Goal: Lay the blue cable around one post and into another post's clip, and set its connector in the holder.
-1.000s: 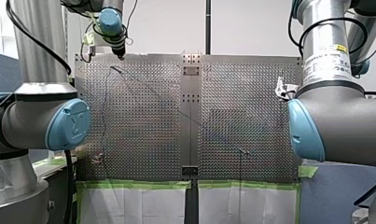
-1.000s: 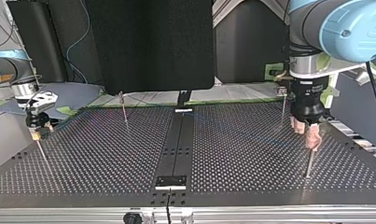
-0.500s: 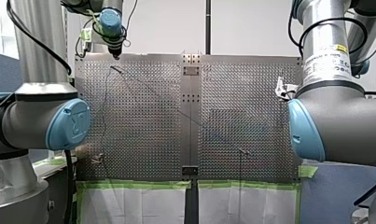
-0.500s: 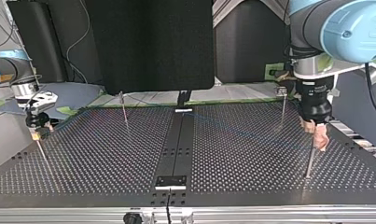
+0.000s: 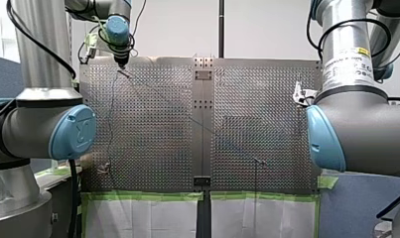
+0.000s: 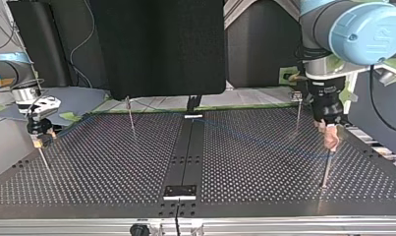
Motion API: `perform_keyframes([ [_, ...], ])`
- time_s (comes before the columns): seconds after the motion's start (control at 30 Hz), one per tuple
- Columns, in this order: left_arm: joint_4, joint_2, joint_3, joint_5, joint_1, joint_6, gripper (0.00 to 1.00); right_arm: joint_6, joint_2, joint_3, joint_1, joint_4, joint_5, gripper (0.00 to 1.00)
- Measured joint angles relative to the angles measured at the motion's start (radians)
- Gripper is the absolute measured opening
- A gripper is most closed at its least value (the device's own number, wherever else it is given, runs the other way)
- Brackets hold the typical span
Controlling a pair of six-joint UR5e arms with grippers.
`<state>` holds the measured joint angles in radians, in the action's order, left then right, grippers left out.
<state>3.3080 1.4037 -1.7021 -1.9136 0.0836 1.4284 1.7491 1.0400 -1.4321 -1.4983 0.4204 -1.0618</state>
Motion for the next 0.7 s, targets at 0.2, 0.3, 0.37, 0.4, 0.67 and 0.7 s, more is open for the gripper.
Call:
perform_keyframes([
  [0.2, -0.006, -0.001, -0.006, -0.001, -0.001, 0.004, 1.0, 0.0, 0.0, 0.0, 0.0, 0.0, 0.0, 0.87],
  [0.3, -0.006, -0.001, -0.006, -0.001, -0.002, 0.01, 1.0, 0.0, 0.0, 0.0, 0.0, 0.0, 0.0, 0.87],
  [0.37, -0.006, -0.001, -0.006, -0.001, -0.002, 0.014, 1.0, 0.0, 0.0, 0.0, 0.0, 0.0, 0.0, 0.87],
  [0.4, -0.006, -0.002, -0.007, -0.001, -0.002, 0.017, 1.0, 0.0, 0.0, 0.0, 0.0, 0.0, 0.0, 0.87],
  [0.67, -0.012, -0.021, -0.019, -0.009, -0.004, 0.046, 1.0, 0.0, 0.0, 0.0, 0.0, 0.0, 0.0, 0.87],
  [0.7, -0.016, -0.025, -0.023, -0.012, -0.005, 0.05, 1.0, 0.0, 0.0, 0.0, 0.0, 0.0, 0.0, 0.87],
])
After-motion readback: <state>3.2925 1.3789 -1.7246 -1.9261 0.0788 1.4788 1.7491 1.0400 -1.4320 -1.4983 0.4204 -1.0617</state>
